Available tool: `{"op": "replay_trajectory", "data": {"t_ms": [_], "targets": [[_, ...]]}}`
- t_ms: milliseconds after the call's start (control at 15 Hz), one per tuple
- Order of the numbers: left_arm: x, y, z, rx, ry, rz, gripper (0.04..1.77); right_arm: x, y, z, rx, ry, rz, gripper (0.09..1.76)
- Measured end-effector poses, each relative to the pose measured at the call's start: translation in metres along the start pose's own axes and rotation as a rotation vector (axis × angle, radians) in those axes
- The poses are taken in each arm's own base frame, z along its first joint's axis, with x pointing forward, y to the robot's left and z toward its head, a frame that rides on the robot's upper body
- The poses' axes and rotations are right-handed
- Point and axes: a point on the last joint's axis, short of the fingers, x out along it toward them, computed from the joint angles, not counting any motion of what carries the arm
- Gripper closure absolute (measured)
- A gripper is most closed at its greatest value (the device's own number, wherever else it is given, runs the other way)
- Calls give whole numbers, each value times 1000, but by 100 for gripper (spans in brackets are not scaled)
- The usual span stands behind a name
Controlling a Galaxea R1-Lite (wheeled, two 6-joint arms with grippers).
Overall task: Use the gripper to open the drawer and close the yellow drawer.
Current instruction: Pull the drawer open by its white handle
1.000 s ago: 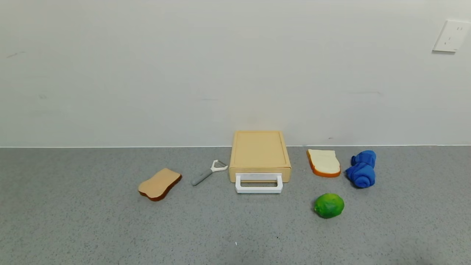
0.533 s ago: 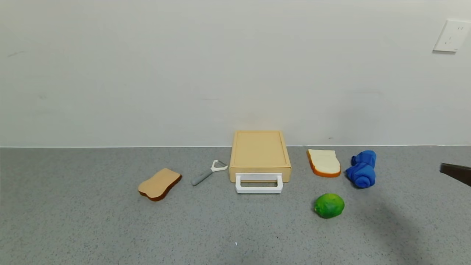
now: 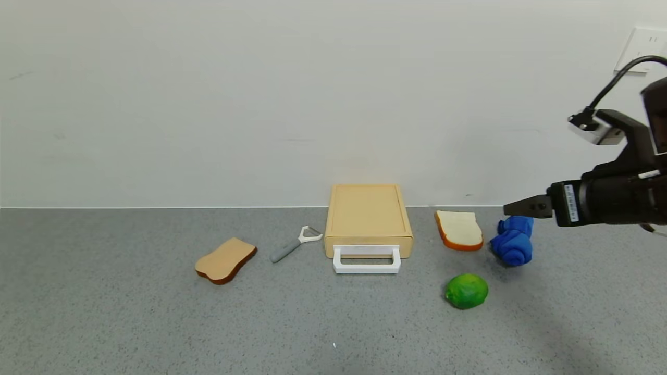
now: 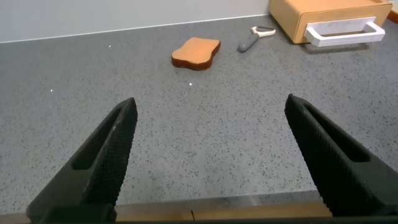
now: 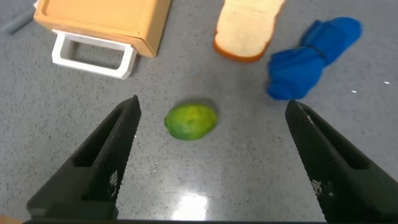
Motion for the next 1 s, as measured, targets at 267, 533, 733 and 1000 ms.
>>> {"op": "replay_trajectory", "data": {"t_ms": [267, 533, 733, 1000], "targets": [[0, 0, 0, 0, 0, 0, 9, 43, 35, 7, -44, 73, 84, 14], [0, 0, 0, 0, 0, 0, 9, 74, 73, 8, -62, 150, 149, 14], [0, 0, 0, 0, 0, 0, 9, 97, 102, 5, -62, 180, 186, 14], [0, 0, 0, 0, 0, 0, 9, 121, 128, -2, -35, 219, 214, 14]]}}
